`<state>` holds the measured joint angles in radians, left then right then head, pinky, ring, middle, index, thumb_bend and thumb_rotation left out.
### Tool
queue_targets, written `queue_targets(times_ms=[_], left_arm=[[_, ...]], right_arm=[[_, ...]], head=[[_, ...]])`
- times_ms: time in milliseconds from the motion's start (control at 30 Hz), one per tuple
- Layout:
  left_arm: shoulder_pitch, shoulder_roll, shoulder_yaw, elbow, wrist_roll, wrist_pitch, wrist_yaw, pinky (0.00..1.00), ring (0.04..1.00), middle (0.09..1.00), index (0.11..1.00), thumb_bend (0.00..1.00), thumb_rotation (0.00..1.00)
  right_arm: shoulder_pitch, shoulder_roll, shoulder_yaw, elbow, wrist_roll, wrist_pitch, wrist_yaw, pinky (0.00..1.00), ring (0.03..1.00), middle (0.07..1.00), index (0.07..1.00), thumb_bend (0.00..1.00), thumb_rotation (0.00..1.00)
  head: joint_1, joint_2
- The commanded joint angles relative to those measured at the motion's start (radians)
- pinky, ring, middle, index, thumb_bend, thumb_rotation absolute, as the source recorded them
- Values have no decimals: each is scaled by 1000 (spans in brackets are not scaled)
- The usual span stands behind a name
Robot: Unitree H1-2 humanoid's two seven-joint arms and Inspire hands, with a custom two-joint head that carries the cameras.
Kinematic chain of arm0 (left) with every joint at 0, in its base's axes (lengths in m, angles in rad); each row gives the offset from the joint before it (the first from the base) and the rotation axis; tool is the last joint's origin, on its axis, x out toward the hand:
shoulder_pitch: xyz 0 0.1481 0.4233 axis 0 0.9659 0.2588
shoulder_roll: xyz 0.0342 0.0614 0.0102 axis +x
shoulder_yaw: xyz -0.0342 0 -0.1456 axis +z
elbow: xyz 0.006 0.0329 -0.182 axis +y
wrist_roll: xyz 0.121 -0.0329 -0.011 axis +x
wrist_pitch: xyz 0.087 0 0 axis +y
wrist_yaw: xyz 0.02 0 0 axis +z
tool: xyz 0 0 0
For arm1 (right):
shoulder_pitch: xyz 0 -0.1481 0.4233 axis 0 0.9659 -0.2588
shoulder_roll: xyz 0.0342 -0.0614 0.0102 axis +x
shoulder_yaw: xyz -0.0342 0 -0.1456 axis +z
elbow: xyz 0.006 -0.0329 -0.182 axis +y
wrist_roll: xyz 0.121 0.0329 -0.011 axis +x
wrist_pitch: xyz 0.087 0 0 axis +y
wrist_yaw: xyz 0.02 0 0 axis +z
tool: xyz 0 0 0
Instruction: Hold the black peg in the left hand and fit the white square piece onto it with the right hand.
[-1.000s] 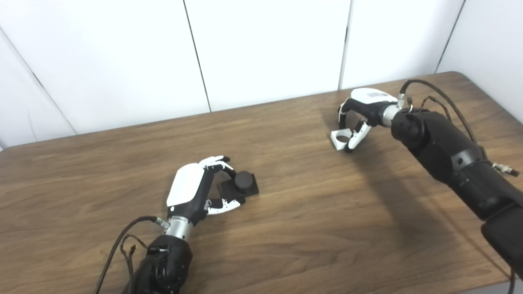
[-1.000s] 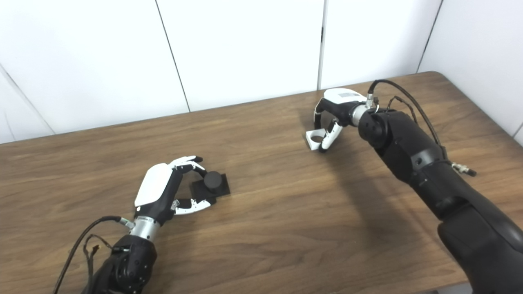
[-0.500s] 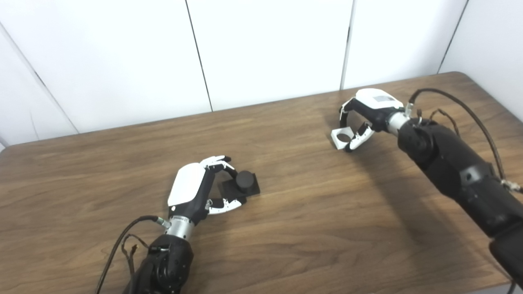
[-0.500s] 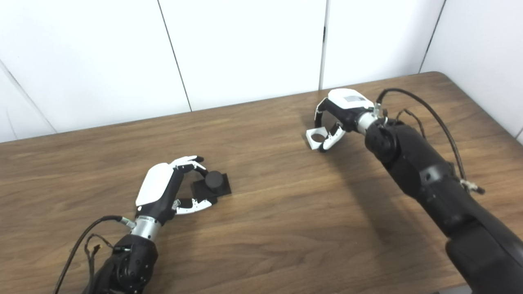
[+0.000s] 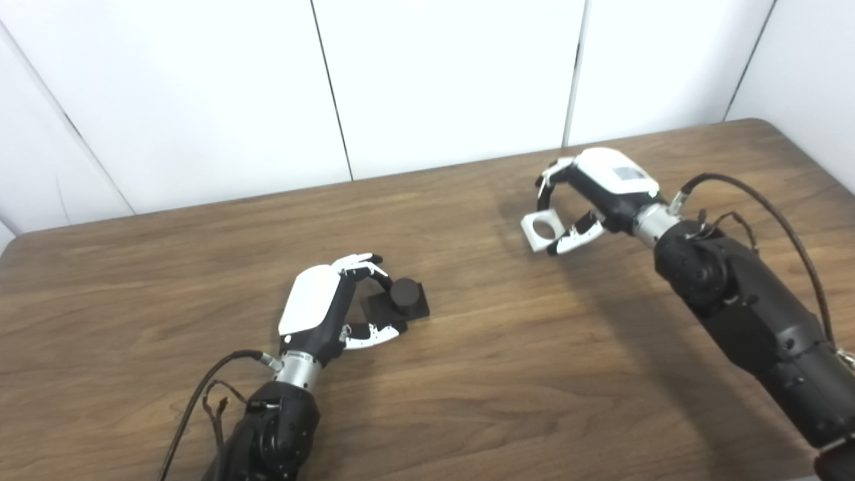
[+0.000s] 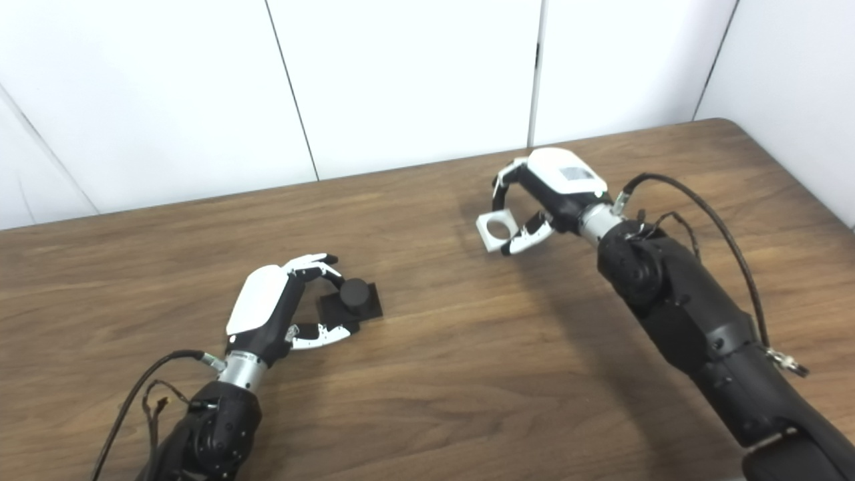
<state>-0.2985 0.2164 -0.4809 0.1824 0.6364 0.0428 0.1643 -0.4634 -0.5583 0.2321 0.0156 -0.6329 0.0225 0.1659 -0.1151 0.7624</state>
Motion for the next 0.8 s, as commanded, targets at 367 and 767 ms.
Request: queue_targets(times_ms=[367,767], left_arm=[[31,-4,-41,50,46,52,-97,806,855,822,492,511,85],[31,-20,-43,46,48,77,-97,813,861,820,493,511,87]], right_arm=[[-27,53,-15,-220,45,-36,68,894,909,775,480,522,143],[-51,170,54,-294,38,-37,152,915,914,777,479,522,149]], head=[[68,12],[94,17]])
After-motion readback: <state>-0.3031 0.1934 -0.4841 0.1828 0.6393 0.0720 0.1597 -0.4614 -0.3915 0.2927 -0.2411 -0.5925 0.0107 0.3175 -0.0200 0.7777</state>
